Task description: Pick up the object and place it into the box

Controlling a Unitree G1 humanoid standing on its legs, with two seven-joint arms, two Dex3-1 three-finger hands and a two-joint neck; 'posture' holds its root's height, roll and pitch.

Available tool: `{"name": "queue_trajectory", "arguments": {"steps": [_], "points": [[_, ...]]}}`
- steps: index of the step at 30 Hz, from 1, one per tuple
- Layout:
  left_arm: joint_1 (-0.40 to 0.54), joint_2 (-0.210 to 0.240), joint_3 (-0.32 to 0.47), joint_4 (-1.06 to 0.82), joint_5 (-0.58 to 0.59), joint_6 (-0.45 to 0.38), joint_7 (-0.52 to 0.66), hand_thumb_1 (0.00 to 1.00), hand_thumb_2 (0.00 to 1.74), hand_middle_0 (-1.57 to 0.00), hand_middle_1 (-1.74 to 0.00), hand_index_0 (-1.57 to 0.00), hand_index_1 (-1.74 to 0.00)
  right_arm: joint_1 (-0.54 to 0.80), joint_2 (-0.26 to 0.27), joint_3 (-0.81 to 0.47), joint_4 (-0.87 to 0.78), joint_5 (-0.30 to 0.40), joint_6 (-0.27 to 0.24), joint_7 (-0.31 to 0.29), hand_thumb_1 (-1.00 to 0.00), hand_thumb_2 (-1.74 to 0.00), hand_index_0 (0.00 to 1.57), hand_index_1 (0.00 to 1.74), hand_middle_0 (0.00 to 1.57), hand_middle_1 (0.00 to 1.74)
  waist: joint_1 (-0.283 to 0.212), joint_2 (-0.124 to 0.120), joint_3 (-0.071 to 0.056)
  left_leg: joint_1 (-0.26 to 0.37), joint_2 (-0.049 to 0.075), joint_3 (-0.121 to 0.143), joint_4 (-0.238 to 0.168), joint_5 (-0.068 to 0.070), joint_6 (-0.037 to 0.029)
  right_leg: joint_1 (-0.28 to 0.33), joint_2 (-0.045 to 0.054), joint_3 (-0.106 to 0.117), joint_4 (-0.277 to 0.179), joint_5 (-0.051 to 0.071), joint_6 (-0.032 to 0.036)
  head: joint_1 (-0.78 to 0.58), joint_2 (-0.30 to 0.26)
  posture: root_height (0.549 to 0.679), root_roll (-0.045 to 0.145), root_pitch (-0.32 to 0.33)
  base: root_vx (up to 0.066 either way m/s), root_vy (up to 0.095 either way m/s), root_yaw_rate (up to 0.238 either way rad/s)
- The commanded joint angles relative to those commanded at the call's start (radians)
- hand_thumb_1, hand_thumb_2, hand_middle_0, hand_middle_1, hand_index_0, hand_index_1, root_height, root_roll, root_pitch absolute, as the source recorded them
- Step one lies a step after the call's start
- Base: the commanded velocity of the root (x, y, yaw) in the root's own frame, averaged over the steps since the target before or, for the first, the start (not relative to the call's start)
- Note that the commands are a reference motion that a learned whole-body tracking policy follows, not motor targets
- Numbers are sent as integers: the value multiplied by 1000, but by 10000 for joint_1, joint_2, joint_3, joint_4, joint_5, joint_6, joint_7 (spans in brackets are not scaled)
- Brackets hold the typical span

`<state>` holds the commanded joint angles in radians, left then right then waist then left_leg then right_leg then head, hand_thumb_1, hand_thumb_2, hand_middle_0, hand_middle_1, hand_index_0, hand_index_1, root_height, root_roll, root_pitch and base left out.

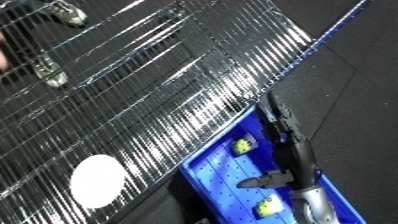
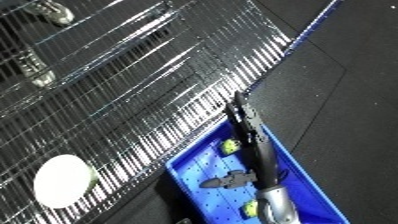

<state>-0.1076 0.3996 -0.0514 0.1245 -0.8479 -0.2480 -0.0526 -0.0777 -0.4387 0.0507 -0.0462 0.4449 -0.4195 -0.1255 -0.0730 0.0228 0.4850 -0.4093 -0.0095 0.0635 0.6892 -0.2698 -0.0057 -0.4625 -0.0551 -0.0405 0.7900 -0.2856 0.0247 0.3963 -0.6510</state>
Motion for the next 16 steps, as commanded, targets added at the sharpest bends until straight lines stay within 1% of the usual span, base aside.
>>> {"name": "queue_trajectory", "arguments": {"steps": [1, 2, 3, 6, 11, 16], "points": [[0, 0, 0, 0, 0, 0, 0, 1000, 1740, -1570, -1740, -1570, -1740, 0, 0, 0, 0, 0, 0, 0, 0, 0, 0, 0, 0, 0, 0, 0, 0, 0, 0, 0, 0, 0, 0, 0, 0, 0, 0, 0, 0, 0, 0, 641, 88, 14, 20, -105, 157], [-21, 17, -3, 14, 37, 45, -25, 1000, 1740, -1570, -1740, -1570, -1740, -64, 1, 103, -47, -40, 127, 73, 0, 0, 0, 0, 0, 0, 71, -33, -19, -40, -6, -42, 57, -10, 6, -3, -16, -38, 40, -12, 2, -148, -52, 641, 86, 13, 24, -84, 145], [-35, 35, 11, 32, 100, 135, -82, 1000, 1740, -1570, -1740, -1570, -1740, -174, 25, 283, -121, -159, 356, 224, 0, 0, 0, 0, 0, 0, 200, -85, -64, -108, -23, -115, 180, -39, 18, -5, -55, -109, 119, -41, 8, -409, -174, 640, 83, 10, 29, -63, 137], [-47, 55, 33, 53, 175, 274, -134, 1000, 1740, -1570, -1740, -1570, -1740, -356, 65, 494, -156, -264, 688, 496, 0, 0, 0, 0, 0, 0, 373, -142, -133, -169, -46, -205, 341, -71, 32, 6, -120, -206, 233, -79, 18, -823, -405, 638, 80, 4, 45, -51, 152], [-42, 88, 94, 87, 268, 489, -247, 1000, 1740, -1570, -1740, -1570, -1740, -638, 113, 723, -174, -483, 1163, 927, 0, 0, 0, 0, 0, 0, 630, -207, -234, -169, -82, -314, 503, -97, 34, 66, -218, -350, 385, -125, 48, -1378, -823, 637, 75, -7, 60, -34, 162], [20, 81, 124, 59, 347, 630, -386, 1000, 1740, -1570, -1740, -1570, -1740, -813, 188, 954, -176, -736, 1643, 1278, 0, 0, 0, 0, 0, 0, 858, -257, -302, -120, -114, -389, 577, -101, 25, 157, -320, -487, 482, -174, 63, -1812, -1164, 636, 73, -18, 62, -19, 154]]}}
